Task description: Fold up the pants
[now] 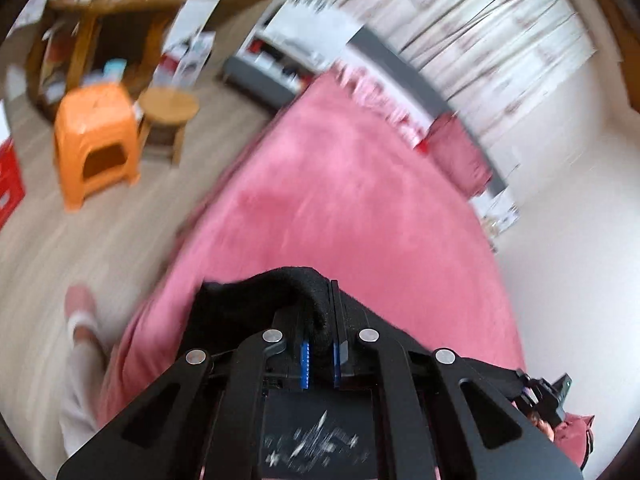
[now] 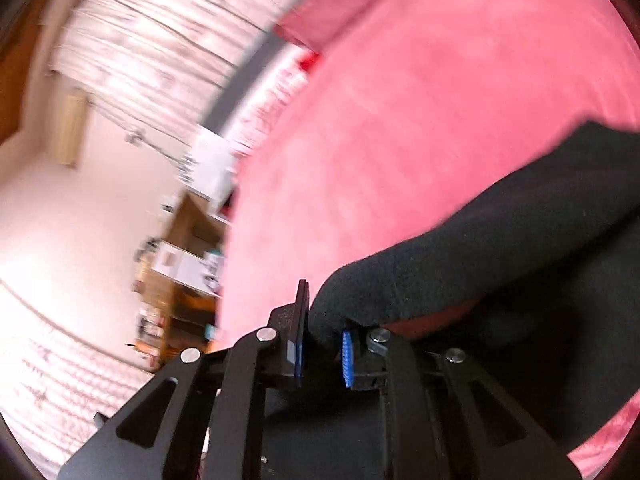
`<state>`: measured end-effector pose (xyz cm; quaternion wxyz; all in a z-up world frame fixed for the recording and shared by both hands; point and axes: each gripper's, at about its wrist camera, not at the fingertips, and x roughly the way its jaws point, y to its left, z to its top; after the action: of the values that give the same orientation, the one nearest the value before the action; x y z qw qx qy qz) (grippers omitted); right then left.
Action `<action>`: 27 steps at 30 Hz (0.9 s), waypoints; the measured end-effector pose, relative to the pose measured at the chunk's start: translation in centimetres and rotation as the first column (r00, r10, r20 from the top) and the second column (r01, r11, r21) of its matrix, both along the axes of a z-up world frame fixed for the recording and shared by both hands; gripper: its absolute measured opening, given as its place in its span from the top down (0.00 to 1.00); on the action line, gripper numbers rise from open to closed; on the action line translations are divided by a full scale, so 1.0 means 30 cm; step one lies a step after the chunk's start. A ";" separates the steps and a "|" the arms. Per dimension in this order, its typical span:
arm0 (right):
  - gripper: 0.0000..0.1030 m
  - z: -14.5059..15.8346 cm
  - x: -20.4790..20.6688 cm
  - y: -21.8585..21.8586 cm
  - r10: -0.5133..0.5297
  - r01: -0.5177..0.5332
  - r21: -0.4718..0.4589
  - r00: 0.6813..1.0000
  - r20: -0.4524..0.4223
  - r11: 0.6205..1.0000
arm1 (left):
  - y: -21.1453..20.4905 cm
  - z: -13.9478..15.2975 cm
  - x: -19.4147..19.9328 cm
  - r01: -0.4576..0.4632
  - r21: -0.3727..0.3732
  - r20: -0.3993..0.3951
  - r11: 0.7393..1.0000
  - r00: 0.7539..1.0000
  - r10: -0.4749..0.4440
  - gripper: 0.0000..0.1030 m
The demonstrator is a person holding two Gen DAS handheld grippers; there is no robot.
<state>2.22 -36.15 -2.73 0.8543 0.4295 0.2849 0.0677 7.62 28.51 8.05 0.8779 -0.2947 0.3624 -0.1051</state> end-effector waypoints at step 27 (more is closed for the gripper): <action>0.92 -0.385 -0.357 0.017 0.047 -0.056 -0.026 0.964 -0.262 0.998 | 0.080 -0.472 -0.264 -0.065 -0.008 -0.312 0.998 0.948 0.060 0.94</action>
<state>-8.49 -35.64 -14.28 0.8143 0.4127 0.4071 0.0281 -0.30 30.91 -6.12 0.8099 -0.3269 0.4859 -0.0328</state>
